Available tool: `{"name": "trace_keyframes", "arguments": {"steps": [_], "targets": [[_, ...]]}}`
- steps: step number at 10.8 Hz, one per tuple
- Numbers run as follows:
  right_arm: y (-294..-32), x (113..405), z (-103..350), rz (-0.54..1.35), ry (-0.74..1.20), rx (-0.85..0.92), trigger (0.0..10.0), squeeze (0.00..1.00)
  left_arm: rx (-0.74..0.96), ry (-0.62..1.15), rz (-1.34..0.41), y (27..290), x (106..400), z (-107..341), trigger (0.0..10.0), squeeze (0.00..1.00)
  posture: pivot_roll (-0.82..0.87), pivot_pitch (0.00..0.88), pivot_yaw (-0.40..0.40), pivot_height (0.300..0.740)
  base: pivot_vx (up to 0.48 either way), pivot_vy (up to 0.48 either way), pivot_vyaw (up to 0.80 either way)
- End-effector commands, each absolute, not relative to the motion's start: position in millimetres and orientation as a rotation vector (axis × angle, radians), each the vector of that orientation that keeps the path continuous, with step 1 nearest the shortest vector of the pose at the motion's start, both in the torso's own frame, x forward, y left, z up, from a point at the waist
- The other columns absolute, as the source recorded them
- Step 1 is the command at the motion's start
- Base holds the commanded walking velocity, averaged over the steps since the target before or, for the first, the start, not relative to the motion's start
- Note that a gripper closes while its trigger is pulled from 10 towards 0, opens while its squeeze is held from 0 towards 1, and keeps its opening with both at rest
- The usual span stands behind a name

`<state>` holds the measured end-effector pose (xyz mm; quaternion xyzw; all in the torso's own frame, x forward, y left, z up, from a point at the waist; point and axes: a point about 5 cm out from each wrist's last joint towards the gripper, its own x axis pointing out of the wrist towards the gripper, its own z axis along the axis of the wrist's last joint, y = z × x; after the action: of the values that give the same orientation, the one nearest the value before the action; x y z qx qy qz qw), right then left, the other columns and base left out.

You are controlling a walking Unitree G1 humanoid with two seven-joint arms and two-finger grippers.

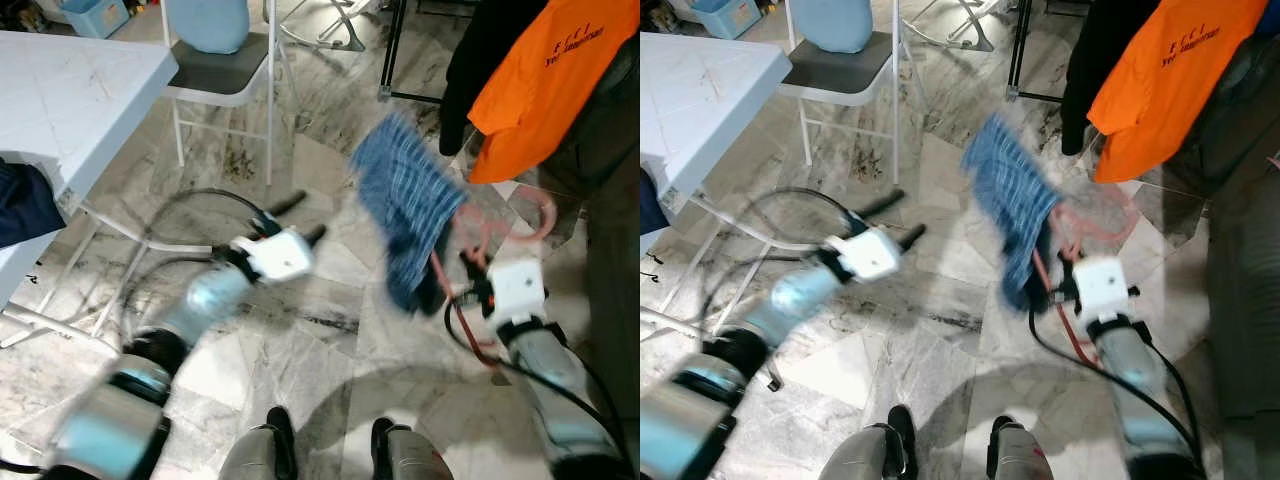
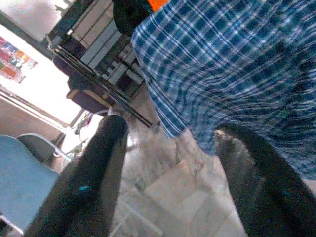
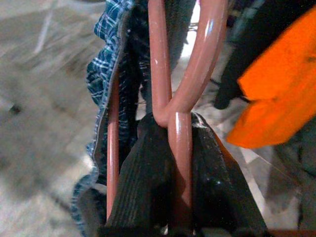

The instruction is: Hang hanger

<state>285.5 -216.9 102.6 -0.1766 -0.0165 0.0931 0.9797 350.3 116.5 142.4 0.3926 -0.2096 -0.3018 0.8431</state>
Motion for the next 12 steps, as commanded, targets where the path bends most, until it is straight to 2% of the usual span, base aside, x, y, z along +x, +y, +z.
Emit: {"name": "trace_keyframes", "arguments": {"steps": [1,4,8,9,12], "targets": [[-215.4,282.8,99.0,0.226,-0.029,-0.377,10.0,0.00,0.867,-0.412,-0.638,124.1,350.0,137.3,10.0,1.00,-0.12,0.264,0.067,0.740,0.000,0.000,0.00],[-214.8,278.9,90.9,0.429,0.022,-0.455,10.0,0.00,0.977,-0.396,-0.728,124.7,346.3,128.6,10.0,1.00,-0.12,0.269,0.066,0.740,0.000,0.000,0.00],[-202.7,277.6,82.7,0.684,0.051,-0.557,10.0,0.00,0.995,-0.389,-0.834,114.2,341.5,122.7,10.0,1.00,-0.11,0.264,0.067,0.740,0.000,0.000,0.00],[-200.0,278.0,78.8,0.726,0.054,-0.610,10.0,0.00,1.006,-0.360,-0.884,114.6,339.5,118.9,10.0,1.00,-0.10,0.263,0.071,0.740,0.000,0.000,0.00],[-184.0,282.7,83.5,0.776,-0.009,-0.617,10.0,0.00,1.039,-0.292,-0.933,114.9,342.7,116.7,10.0,1.00,-0.10,0.262,0.091,0.740,0.000,0.000,0.00]]}}
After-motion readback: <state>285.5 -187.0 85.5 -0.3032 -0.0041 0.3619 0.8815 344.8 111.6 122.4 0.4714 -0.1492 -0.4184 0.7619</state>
